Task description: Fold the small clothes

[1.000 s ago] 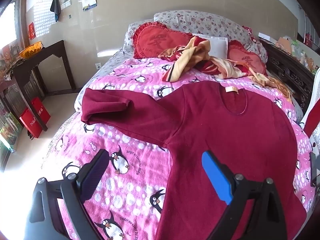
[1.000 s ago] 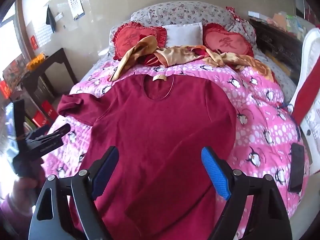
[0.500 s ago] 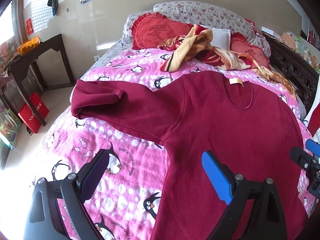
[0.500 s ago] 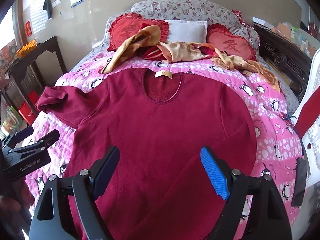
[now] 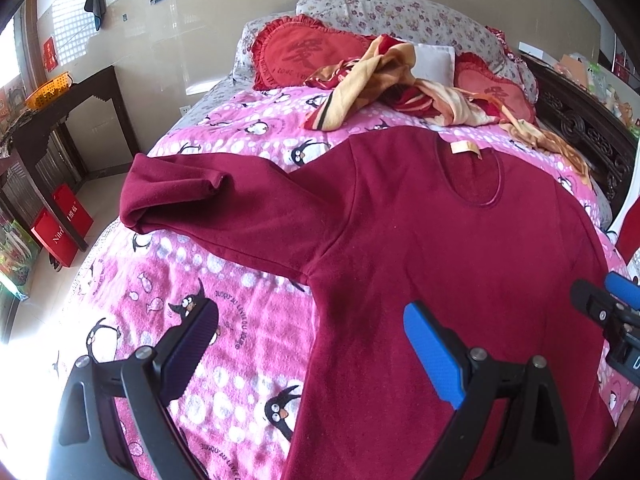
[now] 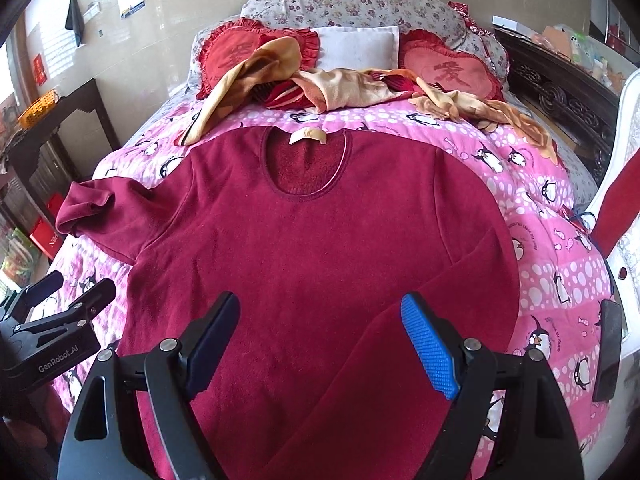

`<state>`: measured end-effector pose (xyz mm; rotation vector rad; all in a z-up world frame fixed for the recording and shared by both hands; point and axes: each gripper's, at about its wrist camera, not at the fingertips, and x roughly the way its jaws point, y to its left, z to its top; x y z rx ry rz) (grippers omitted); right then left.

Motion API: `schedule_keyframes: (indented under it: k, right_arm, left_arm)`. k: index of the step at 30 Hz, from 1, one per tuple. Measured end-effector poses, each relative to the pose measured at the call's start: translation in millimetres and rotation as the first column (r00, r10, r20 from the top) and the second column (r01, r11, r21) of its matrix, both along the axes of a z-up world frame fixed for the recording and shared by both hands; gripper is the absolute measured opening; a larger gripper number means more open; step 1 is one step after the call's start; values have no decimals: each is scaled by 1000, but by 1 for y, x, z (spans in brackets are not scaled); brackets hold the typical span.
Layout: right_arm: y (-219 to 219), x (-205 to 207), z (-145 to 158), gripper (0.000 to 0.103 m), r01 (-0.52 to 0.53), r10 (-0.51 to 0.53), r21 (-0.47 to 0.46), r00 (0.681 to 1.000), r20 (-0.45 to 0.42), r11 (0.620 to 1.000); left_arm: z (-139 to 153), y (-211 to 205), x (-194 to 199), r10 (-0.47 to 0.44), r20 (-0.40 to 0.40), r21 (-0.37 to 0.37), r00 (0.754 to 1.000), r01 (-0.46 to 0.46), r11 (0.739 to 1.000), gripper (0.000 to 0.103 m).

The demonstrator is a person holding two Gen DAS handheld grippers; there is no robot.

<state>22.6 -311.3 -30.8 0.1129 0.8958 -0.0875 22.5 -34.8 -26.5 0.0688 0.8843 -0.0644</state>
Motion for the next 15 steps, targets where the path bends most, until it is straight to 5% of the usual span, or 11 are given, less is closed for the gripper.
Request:
schedule_keyframes:
  k: [15]
  right_arm:
    - [-2, 3, -7, 70, 10, -10, 4, 1000, -16, 1000]
  left_arm:
    - [-2, -3, -1, 2, -12, -5, 1000, -2, 1000, 96]
